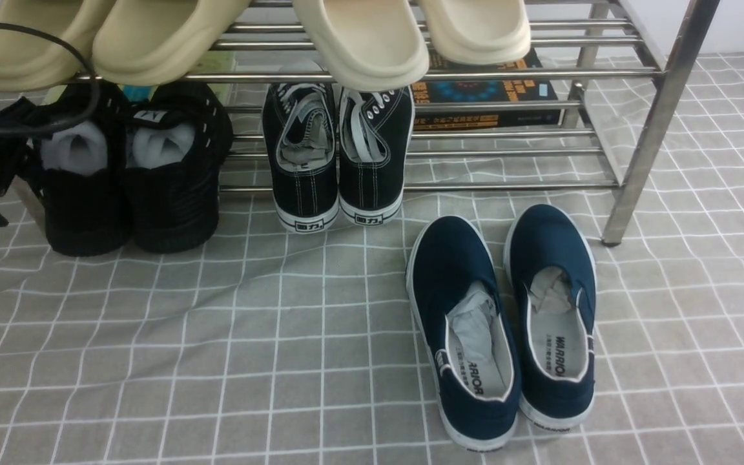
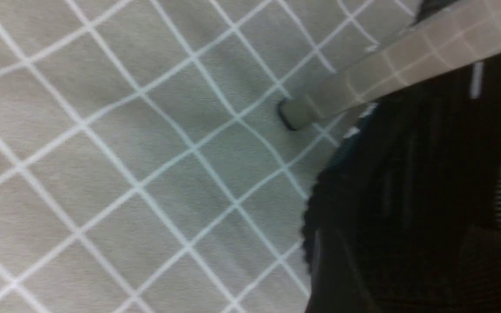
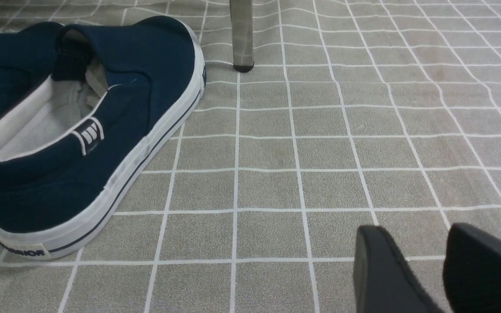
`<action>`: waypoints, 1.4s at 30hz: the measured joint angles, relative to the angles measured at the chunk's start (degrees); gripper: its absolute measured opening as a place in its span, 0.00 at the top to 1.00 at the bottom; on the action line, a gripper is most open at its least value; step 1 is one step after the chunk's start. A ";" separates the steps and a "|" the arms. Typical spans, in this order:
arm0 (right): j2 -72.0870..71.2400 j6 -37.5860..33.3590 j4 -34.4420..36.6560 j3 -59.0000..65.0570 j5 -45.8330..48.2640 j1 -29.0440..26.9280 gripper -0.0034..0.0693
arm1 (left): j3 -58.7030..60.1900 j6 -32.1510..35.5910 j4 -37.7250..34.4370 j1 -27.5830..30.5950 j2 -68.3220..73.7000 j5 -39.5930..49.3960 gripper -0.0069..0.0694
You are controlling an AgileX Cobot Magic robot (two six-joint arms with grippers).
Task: Take the shoes off the shelf with your hand from the grey coffee tablecloth.
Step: 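Grasp the leftmost shoe on the bottom shelf of the shoe rack with the left gripper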
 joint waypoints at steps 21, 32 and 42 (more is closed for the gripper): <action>0.00 0.00 0.00 0.00 0.00 0.00 0.62 | 0.00 -4.41 -8.67 0.07 0.50 -4.41 0.38; 0.00 0.00 0.00 0.00 0.00 0.00 0.62 | 0.00 -10.40 -6.17 0.07 1.14 -7.57 0.38; 0.00 0.00 0.00 0.00 0.00 0.00 0.62 | -0.14 -11.08 -1.45 0.07 7.81 -6.11 0.39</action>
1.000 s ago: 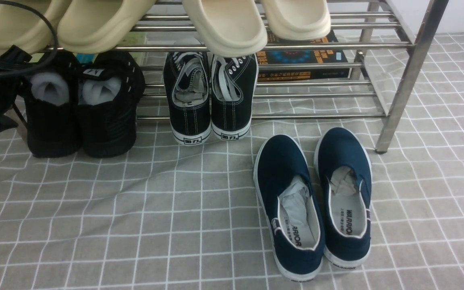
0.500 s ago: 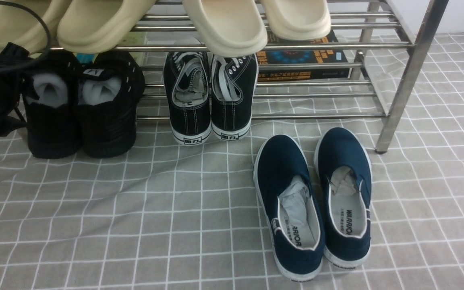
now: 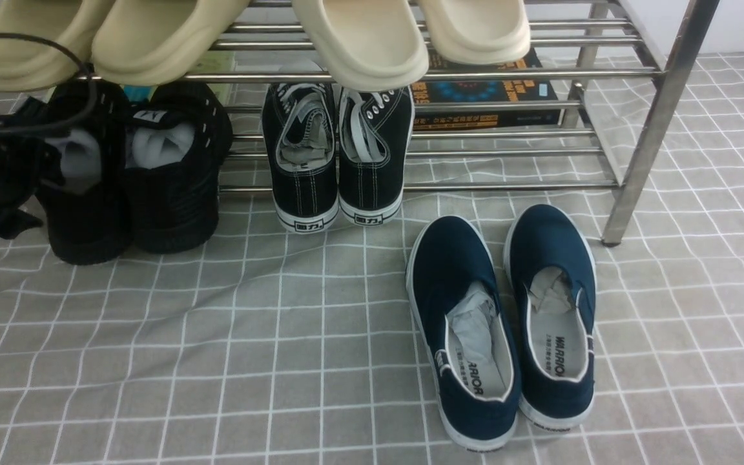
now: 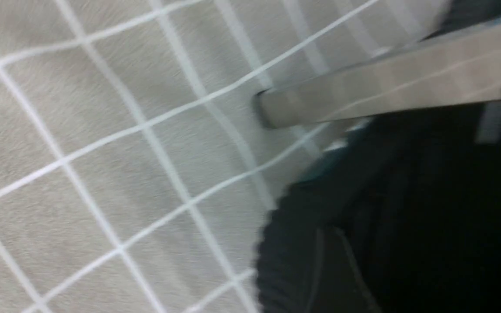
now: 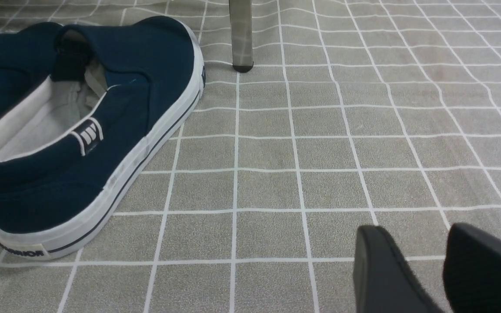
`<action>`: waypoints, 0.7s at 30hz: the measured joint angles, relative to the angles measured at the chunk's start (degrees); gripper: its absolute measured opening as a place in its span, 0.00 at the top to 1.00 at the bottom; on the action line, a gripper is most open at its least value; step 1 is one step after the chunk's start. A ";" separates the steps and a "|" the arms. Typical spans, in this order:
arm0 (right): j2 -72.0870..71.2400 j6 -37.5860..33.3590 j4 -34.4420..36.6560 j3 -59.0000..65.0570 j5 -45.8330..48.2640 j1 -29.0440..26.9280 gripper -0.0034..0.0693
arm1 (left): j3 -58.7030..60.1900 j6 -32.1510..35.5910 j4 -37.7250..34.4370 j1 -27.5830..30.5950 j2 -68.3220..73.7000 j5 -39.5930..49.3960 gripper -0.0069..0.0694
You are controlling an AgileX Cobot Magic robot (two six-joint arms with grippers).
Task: Take the shoes off the shelf with your hand from the grey coffee tablecloth.
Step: 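Grasp the leftmost shoe on the bottom shelf of the shoe rack with the left gripper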
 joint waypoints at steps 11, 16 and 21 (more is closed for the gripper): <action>0.00 0.00 0.00 0.00 0.00 0.00 0.62 | -0.02 5.12 0.29 0.00 3.18 1.53 0.69; 0.00 0.00 0.00 0.00 0.00 0.00 0.62 | -0.07 7.85 2.80 0.00 -0.44 7.89 0.88; 0.00 0.00 0.00 0.00 0.00 0.00 0.62 | -0.13 10.28 4.58 0.00 -6.00 17.01 0.89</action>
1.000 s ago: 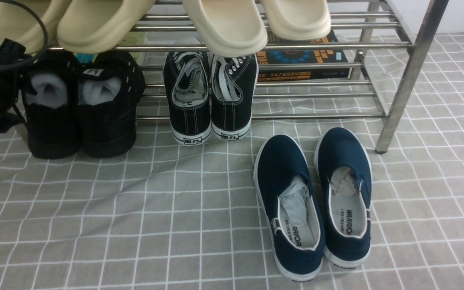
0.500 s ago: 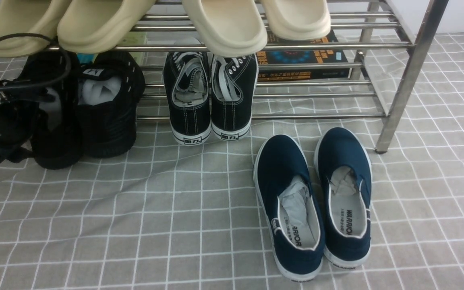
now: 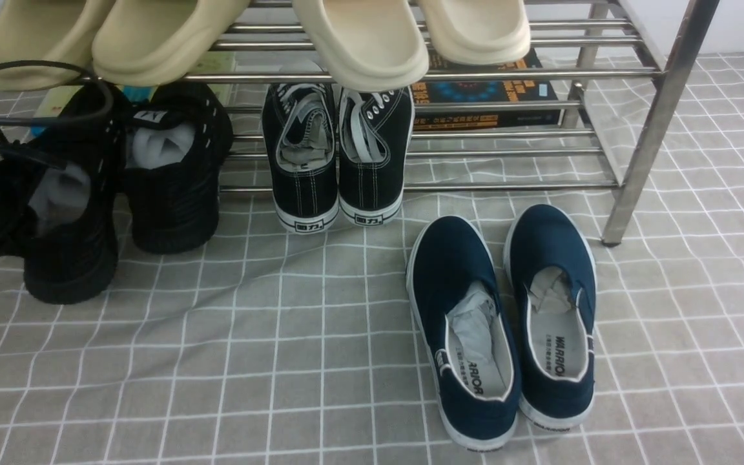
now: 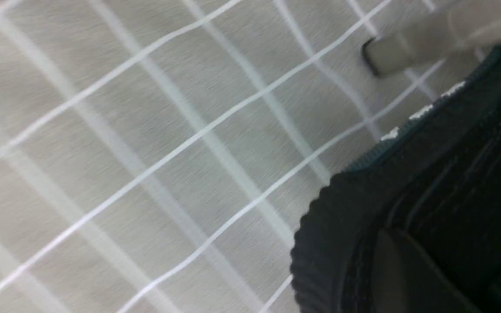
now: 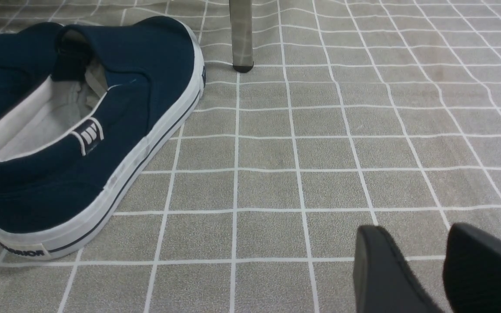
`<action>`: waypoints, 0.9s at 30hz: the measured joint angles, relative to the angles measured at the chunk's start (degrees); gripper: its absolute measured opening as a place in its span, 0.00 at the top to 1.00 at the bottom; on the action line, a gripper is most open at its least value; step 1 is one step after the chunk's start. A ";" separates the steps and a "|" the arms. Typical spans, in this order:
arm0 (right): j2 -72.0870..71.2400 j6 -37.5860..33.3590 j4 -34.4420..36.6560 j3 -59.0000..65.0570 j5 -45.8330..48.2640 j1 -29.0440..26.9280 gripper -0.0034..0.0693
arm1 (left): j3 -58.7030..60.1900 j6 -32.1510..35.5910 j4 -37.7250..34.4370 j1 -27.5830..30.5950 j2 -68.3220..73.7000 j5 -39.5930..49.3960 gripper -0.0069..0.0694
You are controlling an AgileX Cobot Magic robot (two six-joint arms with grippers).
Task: Take the shoes off the shelf with your hand from the grey coffee tablecloth.
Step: 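Grasp the leftmost shoe on the bottom shelf of the shoe rack with the left gripper, then set the held shoe down on the floor in front of the rack with the left gripper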
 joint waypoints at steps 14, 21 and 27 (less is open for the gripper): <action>0.00 0.00 0.00 0.00 0.00 0.00 0.62 | 0.18 4.64 3.33 0.00 -12.81 17.66 0.88; 0.00 0.00 0.00 0.00 0.00 0.00 0.62 | 7.95 1.75 4.89 0.00 -17.24 16.13 0.88; 0.00 0.00 0.00 0.00 0.00 0.00 0.62 | 17.97 -1.80 5.30 0.00 -19.80 8.98 0.88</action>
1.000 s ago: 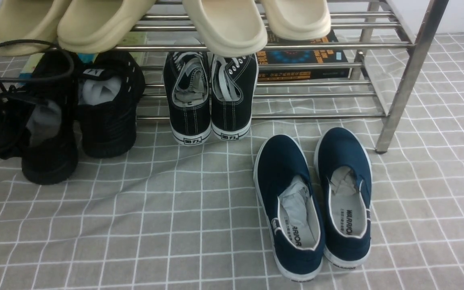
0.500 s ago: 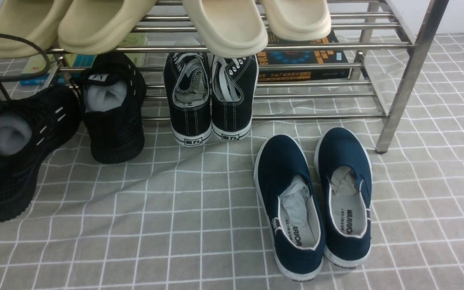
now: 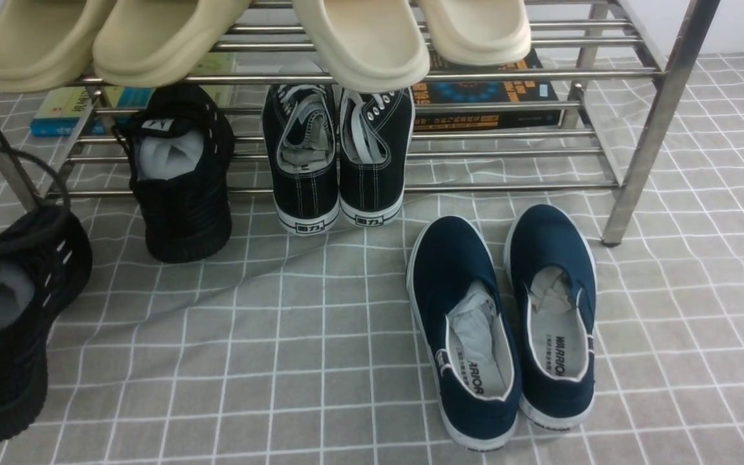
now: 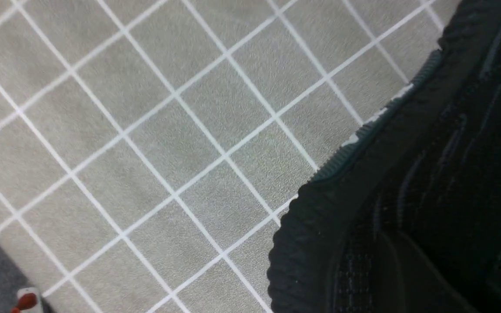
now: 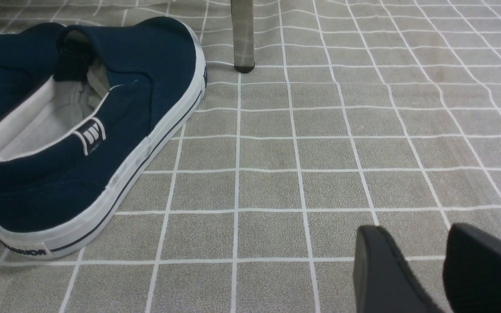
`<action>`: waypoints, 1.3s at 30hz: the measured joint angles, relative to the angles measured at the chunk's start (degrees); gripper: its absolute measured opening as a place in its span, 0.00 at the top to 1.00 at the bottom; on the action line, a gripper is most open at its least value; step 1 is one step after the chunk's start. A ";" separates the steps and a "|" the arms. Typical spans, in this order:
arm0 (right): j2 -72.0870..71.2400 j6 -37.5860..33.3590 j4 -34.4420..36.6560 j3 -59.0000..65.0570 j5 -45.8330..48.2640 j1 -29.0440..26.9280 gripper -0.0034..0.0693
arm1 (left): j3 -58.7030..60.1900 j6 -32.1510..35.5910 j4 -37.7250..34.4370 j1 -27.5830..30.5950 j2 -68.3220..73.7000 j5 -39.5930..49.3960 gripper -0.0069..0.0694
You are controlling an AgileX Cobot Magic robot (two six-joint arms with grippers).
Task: Take the shoes off the shelf with your hand from the grey coffee tablecloth.
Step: 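Set the held shoe down on the floor in front of the rack with the left gripper, then grasp the leftmost shoe on the bottom shelf of the shoe rack with the left gripper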
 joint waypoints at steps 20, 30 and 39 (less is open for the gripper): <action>0.00 0.00 0.00 0.00 0.00 0.00 0.62 | 5.55 4.90 1.62 0.00 1.92 -11.49 0.60; 0.00 0.00 0.00 0.00 0.00 0.00 0.62 | -5.52 16.43 1.30 0.00 1.84 -3.18 0.40; 0.00 0.00 0.00 0.00 0.00 0.00 0.62 | -16.61 31.56 -21.19 0.00 8.68 0.70 0.88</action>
